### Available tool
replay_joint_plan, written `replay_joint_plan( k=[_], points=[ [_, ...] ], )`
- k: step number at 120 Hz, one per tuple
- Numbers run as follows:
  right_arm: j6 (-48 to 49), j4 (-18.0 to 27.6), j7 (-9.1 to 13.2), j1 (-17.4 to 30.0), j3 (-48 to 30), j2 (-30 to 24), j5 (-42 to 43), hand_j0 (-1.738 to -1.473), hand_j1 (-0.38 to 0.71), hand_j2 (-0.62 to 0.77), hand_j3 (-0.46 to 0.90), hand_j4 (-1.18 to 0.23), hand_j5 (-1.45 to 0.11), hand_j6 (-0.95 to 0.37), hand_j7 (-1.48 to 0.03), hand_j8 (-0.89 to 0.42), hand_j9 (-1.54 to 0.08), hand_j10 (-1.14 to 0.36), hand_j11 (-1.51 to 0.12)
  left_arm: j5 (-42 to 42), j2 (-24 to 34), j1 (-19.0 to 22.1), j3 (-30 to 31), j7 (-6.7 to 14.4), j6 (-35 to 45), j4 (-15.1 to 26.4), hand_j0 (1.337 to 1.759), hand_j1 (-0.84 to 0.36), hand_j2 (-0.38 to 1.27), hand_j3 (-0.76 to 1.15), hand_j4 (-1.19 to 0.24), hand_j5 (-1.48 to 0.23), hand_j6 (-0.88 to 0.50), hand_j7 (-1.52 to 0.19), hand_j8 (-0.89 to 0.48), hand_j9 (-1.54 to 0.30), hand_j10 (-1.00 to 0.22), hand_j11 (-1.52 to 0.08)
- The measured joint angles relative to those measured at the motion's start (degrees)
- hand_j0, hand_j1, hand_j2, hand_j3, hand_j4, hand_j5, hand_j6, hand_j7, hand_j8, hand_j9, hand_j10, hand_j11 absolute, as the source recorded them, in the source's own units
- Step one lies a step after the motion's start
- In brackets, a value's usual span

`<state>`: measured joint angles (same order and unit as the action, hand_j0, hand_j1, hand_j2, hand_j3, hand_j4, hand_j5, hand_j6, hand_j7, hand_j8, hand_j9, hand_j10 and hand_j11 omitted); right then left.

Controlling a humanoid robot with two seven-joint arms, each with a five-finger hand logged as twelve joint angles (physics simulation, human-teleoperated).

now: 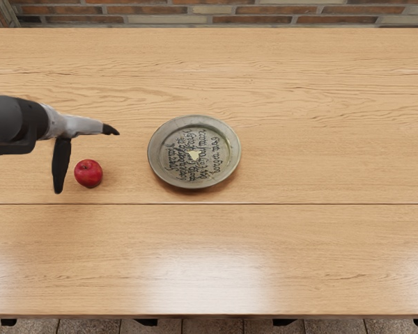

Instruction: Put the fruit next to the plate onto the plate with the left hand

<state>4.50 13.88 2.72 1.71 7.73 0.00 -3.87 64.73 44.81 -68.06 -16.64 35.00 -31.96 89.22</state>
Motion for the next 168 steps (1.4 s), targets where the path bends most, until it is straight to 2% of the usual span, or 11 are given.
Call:
replay_joint_plan(
  k=[14,24,33,64,104,139,168],
  points=[
    [0.02,0.00,0.00,-0.01,0.01,0.00,0.00,-1.658,-0.33,0.00,0.00,-0.01,-0.02,-0.01,-0.02,-0.01,-0.02,-0.01,-0.02,3.51,-1.11,1.70,0.02,0.00,2.43,-0.02,1.658,0.31,0.01,0.00,-0.04,-0.05,-0.04,-0.05,-0.04,-0.05,-0.04,-0.05],
    [0.04,0.00,0.00,-0.03,0.02,0.00,0.00,-1.658,-0.33,0.00,0.00,-0.01,-0.02,-0.01,-0.02,-0.01,-0.02,-0.01,-0.02,6.09,-1.13,5.12,0.00,0.00,4.70,0.08,1.658,0.31,0.01,0.00,-0.04,-0.05,-0.04,-0.04,-0.04,-0.04,-0.04,-0.04],
    [0.04,0.00,0.00,-0.03,0.04,0.00,0.00,-1.658,-0.33,0.00,0.00,-0.01,-0.02,-0.01,-0.02,-0.01,-0.02,-0.01,-0.02,8.03,-0.94,6.01,0.00,0.00,6.53,0.21,1.658,0.31,0.01,0.00,-0.04,-0.04,-0.04,-0.04,-0.04,-0.04,-0.04,-0.04],
    [0.05,0.00,0.00,-0.04,0.08,0.00,0.00,-1.658,-0.33,0.00,0.00,-0.01,-0.02,-0.01,-0.02,-0.01,-0.02,-0.01,-0.02,9.53,-1.04,7.68,0.06,0.00,10.22,-0.01,1.658,0.31,0.01,0.00,-0.04,-0.05,-0.04,-0.05,-0.04,-0.05,-0.04,-0.05],
    [0.05,0.00,0.00,-0.04,0.08,0.00,0.00,-1.658,-0.33,0.00,0.00,-0.01,-0.02,-0.01,-0.02,-0.01,-0.02,-0.01,-0.02,10.22,-1.12,8.19,0.97,0.00,11.89,-0.47,1.658,0.15,0.04,0.00,-0.18,-0.22,-0.18,-0.22,-0.18,-0.22,-0.17,-0.22],
    [0.06,0.00,0.00,-0.04,0.09,0.00,0.00,-1.658,-0.33,0.00,0.00,-0.01,-0.02,-0.01,-0.02,-0.01,-0.02,-0.01,-0.02,11.73,-5.07,9.09,3.84,0.00,17.14,-4.96,1.658,0.11,0.04,0.00,-0.21,-0.26,-0.21,-0.26,-0.21,-0.26,-0.21,-0.26],
    [0.06,0.00,0.00,-0.04,0.09,0.00,0.00,-1.658,-0.33,0.00,0.00,-0.01,-0.02,-0.01,-0.02,-0.01,-0.02,-0.01,-0.02,12.25,-5.26,9.89,4.57,0.00,18.65,-5.96,1.658,0.09,0.05,0.00,-0.22,-0.28,-0.22,-0.28,-0.22,-0.28,-0.22,-0.28]
  ],
)
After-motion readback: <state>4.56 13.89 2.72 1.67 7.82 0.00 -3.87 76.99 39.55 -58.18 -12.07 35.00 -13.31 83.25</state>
